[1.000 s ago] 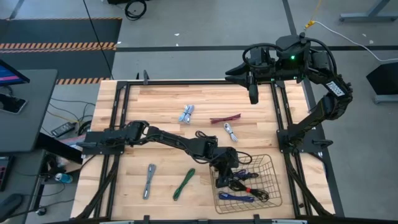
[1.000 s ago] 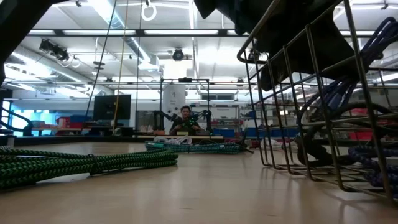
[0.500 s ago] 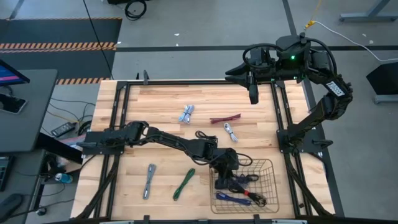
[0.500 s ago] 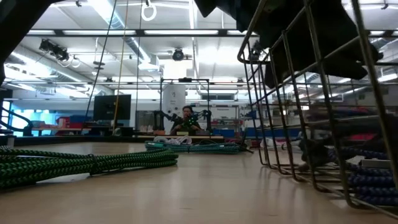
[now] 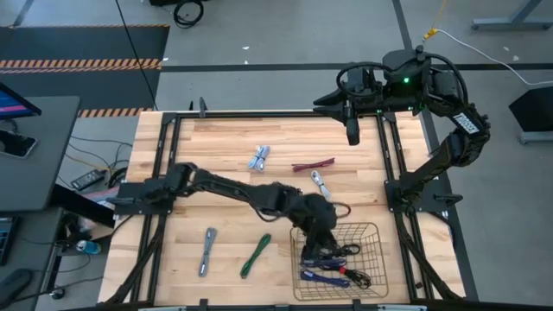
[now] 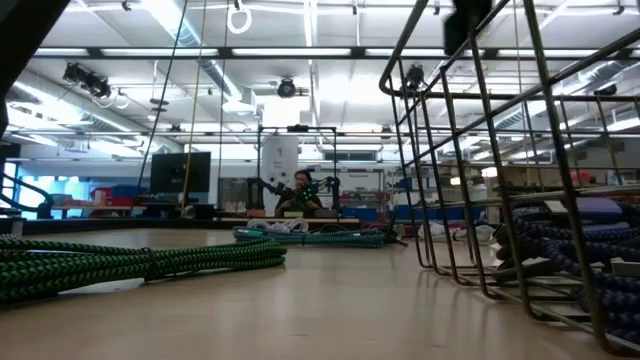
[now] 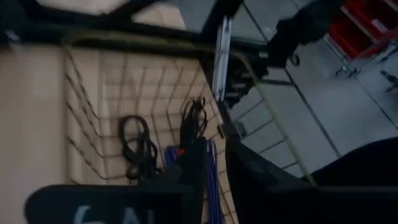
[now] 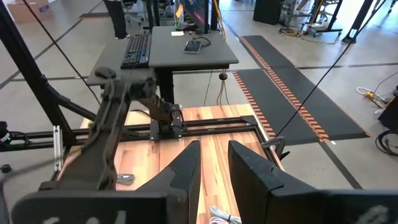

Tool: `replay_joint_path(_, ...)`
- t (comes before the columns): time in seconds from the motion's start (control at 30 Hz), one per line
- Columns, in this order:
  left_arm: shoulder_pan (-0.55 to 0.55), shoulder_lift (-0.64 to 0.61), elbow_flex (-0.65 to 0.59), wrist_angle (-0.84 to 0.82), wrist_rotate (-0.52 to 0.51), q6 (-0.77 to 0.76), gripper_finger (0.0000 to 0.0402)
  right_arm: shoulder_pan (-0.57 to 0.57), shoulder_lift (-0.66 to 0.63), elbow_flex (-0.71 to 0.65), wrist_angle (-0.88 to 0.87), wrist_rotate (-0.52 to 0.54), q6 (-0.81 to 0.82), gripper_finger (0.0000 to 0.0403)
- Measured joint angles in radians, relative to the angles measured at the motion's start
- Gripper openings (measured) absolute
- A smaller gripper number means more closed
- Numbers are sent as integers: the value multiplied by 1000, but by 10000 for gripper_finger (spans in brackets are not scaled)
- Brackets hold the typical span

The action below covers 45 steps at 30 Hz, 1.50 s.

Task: Pick and place USB-C Cables
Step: Adjust the wire basket

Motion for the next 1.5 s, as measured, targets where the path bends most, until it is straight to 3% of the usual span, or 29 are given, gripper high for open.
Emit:
replay_joint_path(0.1, 7, -75, 0, -45, -25, 15, 35, 0, -4, 0, -3, -2, -4, 87)
replay_joint_path(0.2, 3, -174, 0, -159, -115, 73, 9, 0, -10, 0, -37, -37, 28, 87)
replay_joint_path(0.27, -15, -237, 1, -274, -238, 112, 6, 6, -13, 0, -75, -68, 63, 87)
replay_joint_path(0.43, -76, -365, 1, -603, -661, 125, 8, 70, -5, -1, -247, -50, 137, 81)
replay_joint_path(0.53, -103, -426, 1, -814, -867, 25, 4, 120, -5, -53, -297, -2, 183, 71)
replay_joint_path(0.63, -116, -475, 1, -1039, -990, -151, 5, 161, -3, -115, -344, 49, 223, 51)
replay_joint_path(0.77, -122, -530, 1, -1301, -1042, -403, 4, 196, -4, -232, -375, 51, 290, 10)
replay_joint_path(0.83, -126, -552, -3, -1341, -1068, -480, 4, 218, -3, -301, -389, 40, 336, 7)
replay_joint_path(1.03, -145, -608, -14, -1339, -1112, -472, 4, 324, -3, -522, -336, 4, 479, 4)
replay_joint_path(1.33, -106, -628, -15, -1337, -1153, -417, 4, 517, -3, -831, 177, -166, 690, 2)
replay_joint_path(1.5, -64, -628, -15, -1337, -1153, -387, 4, 575, -3, -971, 284, -187, 820, 1)
